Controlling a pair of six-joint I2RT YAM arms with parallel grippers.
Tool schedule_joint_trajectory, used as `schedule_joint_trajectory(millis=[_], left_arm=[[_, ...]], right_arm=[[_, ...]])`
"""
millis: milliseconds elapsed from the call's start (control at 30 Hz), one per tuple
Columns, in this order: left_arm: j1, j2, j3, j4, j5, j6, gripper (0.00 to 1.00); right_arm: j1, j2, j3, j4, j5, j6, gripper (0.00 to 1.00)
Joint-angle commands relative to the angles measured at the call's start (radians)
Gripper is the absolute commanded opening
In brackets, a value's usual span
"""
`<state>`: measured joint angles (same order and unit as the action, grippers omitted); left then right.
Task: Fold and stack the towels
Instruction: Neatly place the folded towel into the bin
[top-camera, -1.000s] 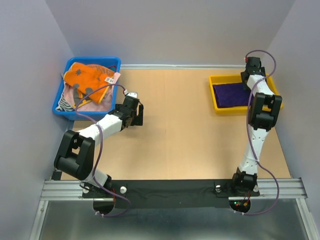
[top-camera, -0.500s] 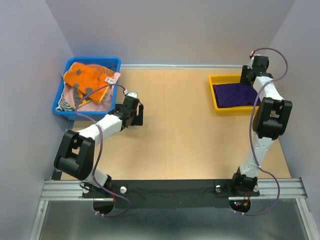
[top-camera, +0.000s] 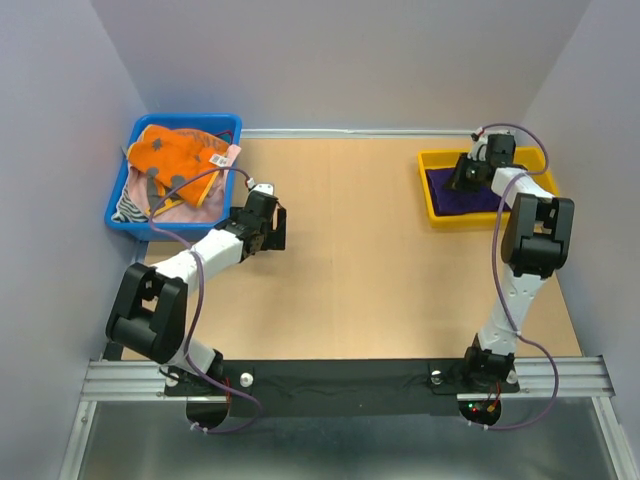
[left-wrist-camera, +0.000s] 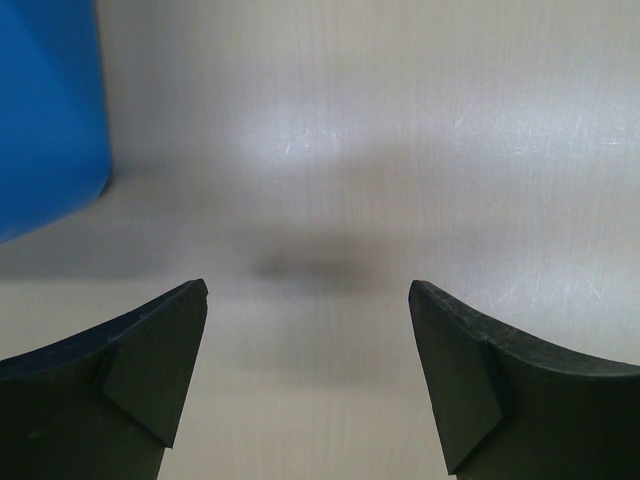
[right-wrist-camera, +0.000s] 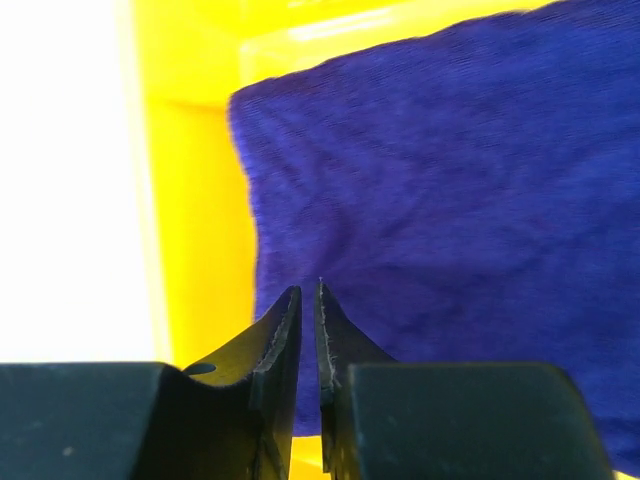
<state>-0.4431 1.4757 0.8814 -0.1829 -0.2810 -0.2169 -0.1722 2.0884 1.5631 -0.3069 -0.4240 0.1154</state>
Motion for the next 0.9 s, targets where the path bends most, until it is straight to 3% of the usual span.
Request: schedule_joint_trajectory(millis=[0, 367, 600, 733, 867], left_arm=[[0.001, -0.049, 0.011, 0.010, -0.011, 0.008, 0.94], [0.001, -0.051, 0.008, 0.010, -0.011, 0.008, 0.94], [0.001, -0.103, 0.007, 0.037, 0.045, 0.004, 0.94], [0.001, -0.163, 0.079, 0.040, 0.078, -0.030, 0.94], [0.004, -0.173, 0.238, -0.049, 0.037, -0.052, 0.94]], right_arm=[[0.022, 0.018, -0.015, 0.092, -0.088, 0.047, 0.15], [0.034, 0.102, -0.052, 0.109, -0.114, 0.070, 0.12], [0.034, 0.001, -0.038, 0.107, -0.128, 0.078, 0.14], [0.034, -0.126, -0.029, 0.103, -0.038, 0.086, 0.27], [0.034, -0.260, -0.067, 0.083, 0.137, 0.079, 0.54]])
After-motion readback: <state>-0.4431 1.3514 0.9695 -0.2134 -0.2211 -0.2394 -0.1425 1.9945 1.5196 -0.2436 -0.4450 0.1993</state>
